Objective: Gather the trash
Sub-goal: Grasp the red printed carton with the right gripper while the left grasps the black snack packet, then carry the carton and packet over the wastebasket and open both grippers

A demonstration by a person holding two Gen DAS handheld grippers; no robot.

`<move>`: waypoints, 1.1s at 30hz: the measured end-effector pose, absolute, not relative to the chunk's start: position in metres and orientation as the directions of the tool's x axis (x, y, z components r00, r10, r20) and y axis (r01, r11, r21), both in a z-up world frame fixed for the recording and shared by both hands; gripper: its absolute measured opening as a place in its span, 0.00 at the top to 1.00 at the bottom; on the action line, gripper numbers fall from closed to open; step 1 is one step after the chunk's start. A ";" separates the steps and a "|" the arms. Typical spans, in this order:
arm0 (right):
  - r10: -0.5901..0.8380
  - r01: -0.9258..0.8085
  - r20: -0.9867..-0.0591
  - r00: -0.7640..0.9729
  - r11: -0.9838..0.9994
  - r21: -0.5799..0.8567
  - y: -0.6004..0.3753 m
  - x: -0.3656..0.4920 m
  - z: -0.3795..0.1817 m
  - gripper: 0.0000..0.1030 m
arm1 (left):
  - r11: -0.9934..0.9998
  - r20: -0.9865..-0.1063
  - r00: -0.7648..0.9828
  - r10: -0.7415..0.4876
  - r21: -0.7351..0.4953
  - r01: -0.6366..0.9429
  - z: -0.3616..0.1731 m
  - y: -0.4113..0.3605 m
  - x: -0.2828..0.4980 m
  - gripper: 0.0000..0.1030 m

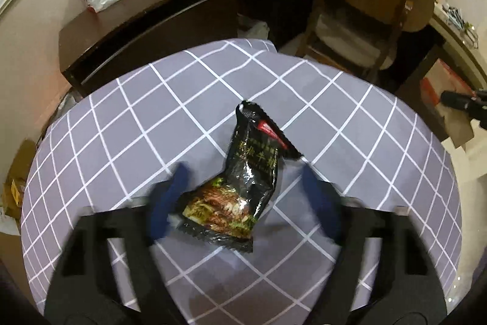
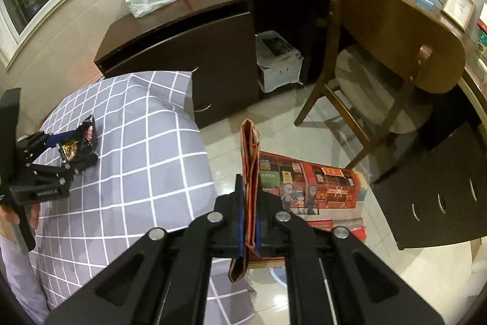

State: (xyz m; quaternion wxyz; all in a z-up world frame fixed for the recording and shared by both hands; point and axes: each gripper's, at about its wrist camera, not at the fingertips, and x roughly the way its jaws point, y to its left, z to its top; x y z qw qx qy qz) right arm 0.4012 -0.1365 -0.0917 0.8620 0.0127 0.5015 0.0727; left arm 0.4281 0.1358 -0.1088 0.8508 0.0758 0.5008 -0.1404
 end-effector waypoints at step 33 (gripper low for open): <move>0.112 -0.002 -0.834 0.541 0.991 0.131 -0.246 0.263 -0.077 0.94 | 0.918 -0.833 0.474 -0.283 -0.093 0.386 -0.074 -0.027 0.295 0.78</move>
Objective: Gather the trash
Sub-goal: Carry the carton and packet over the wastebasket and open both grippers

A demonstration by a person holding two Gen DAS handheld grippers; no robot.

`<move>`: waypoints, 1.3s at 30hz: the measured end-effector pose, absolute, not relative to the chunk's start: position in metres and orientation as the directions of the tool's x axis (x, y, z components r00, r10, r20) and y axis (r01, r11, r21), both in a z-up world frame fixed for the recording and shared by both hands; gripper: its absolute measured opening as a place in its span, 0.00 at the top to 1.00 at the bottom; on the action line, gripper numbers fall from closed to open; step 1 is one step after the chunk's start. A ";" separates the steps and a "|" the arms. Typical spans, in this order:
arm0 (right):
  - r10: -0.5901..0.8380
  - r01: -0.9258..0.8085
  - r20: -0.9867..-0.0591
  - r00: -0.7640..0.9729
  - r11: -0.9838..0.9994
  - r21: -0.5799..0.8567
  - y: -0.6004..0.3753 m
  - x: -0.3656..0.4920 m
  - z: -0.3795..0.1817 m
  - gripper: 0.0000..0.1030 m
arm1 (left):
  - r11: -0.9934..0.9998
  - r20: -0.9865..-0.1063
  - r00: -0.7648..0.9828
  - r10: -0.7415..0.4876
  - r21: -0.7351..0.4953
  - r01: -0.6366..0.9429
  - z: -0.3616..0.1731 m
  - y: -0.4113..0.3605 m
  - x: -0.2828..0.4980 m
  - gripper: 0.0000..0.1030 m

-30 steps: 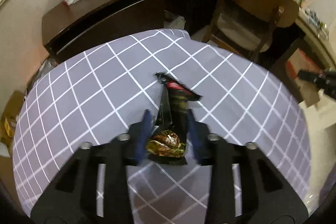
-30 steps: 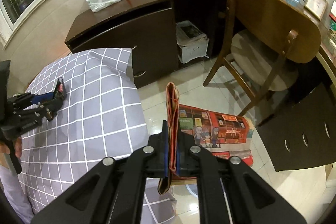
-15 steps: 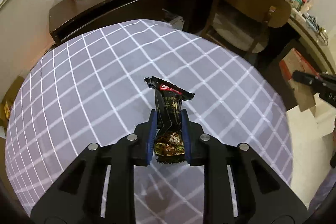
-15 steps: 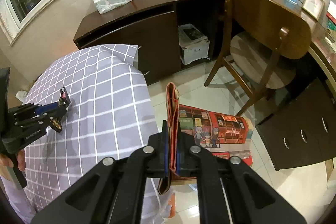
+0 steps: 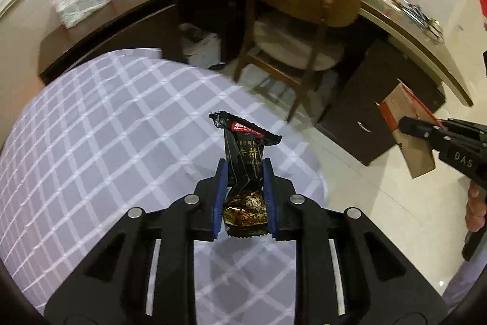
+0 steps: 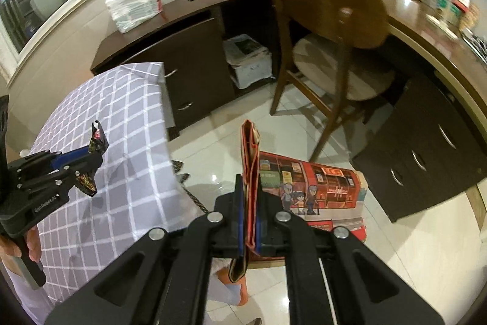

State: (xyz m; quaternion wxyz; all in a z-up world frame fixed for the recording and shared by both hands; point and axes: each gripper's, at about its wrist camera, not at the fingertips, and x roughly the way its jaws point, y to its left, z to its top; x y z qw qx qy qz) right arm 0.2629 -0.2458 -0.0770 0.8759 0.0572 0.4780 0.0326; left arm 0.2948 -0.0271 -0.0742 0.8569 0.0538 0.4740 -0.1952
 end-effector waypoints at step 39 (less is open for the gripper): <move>0.100 0.218 -0.901 0.422 0.954 0.208 -0.341 0.265 -0.190 0.64 | 0.872 -0.889 0.371 -0.270 -0.063 0.485 -0.147 -0.175 0.293 0.25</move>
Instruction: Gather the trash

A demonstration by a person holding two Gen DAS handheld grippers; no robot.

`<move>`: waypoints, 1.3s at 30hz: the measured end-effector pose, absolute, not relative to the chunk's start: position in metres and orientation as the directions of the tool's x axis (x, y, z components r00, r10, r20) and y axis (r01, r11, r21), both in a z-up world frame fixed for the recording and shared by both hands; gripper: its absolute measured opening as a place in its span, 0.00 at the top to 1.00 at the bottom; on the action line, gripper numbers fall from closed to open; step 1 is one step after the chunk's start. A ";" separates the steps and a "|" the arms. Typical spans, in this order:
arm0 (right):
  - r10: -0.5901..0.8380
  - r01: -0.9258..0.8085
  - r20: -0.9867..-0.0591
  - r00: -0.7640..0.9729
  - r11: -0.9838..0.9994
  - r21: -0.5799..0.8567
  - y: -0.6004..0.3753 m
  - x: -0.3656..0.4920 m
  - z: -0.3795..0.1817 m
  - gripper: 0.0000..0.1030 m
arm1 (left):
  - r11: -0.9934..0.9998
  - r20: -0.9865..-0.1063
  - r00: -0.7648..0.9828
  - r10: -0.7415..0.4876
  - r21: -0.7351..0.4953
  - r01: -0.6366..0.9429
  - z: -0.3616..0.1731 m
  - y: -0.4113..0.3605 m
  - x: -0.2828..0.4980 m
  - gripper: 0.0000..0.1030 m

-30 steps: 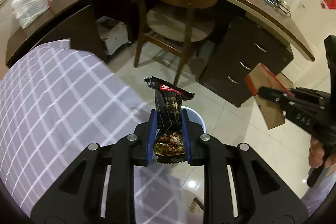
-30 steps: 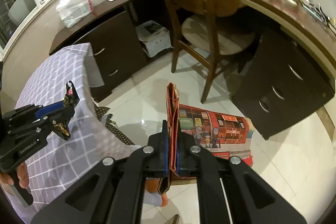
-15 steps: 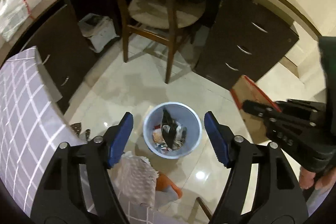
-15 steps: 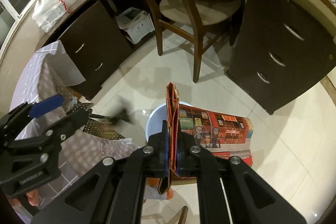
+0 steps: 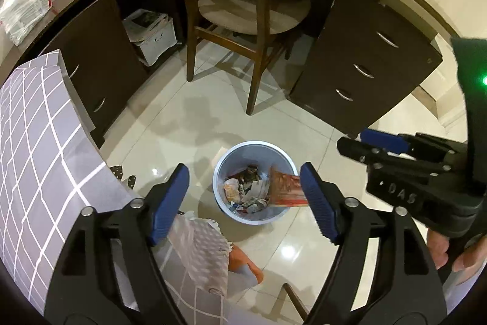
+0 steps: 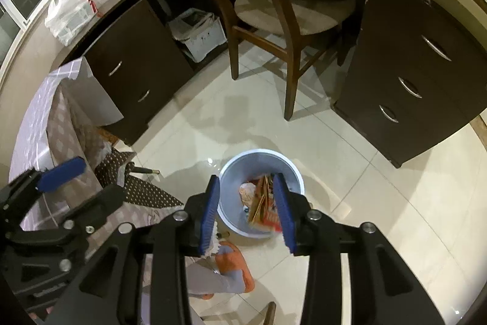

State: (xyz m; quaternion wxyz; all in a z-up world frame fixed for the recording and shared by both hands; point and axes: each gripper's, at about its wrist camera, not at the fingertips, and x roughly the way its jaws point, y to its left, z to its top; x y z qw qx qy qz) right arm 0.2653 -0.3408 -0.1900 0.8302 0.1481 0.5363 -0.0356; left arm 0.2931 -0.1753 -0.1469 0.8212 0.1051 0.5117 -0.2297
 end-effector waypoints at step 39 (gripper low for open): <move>0.021 0.019 -0.543 0.839 0.997 0.069 -0.216 0.048 -0.024 0.15 | 0.985 -0.598 0.785 -0.164 -0.058 0.161 0.000 -0.010 0.064 0.14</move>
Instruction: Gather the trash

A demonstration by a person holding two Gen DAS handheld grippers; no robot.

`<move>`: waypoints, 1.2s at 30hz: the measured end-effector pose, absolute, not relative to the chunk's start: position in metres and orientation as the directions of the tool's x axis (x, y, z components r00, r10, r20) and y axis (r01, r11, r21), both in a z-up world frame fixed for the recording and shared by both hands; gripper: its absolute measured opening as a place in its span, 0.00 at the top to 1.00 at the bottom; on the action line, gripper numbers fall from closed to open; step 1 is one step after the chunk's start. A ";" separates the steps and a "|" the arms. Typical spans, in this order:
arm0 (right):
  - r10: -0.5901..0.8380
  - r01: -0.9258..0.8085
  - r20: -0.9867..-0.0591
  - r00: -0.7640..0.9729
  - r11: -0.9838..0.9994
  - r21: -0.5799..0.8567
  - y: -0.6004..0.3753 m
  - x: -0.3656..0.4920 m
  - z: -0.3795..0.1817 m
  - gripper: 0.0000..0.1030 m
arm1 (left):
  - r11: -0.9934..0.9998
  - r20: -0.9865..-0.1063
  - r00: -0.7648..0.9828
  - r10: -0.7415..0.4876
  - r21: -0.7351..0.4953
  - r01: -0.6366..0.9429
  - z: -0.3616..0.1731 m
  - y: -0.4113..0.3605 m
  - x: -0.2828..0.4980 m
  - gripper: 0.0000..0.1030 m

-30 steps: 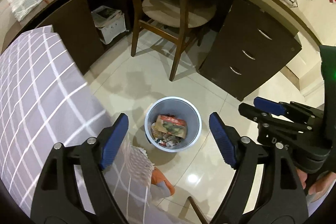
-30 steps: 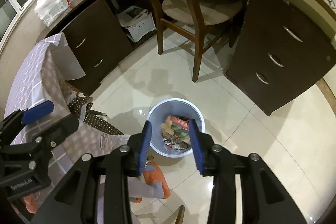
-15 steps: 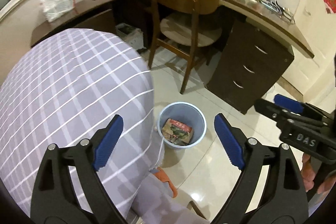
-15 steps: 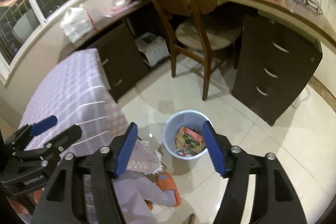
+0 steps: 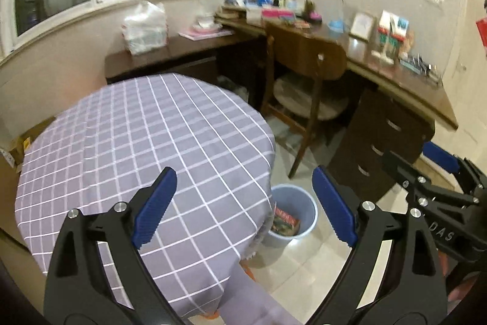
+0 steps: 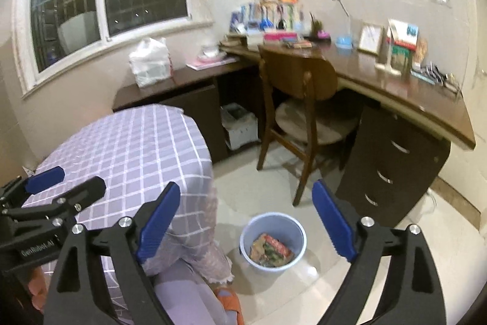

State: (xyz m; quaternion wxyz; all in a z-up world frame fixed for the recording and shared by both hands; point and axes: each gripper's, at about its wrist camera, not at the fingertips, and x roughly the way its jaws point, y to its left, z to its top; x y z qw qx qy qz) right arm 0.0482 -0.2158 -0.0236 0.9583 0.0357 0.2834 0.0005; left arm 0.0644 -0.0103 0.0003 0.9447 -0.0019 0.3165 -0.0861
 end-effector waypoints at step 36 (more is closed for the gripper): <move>0.121 -0.114 -0.359 0.925 0.993 0.042 -0.214 0.013 0.023 0.13 | 0.997 -0.399 0.914 -0.081 -0.030 0.075 0.049 -0.023 0.005 0.13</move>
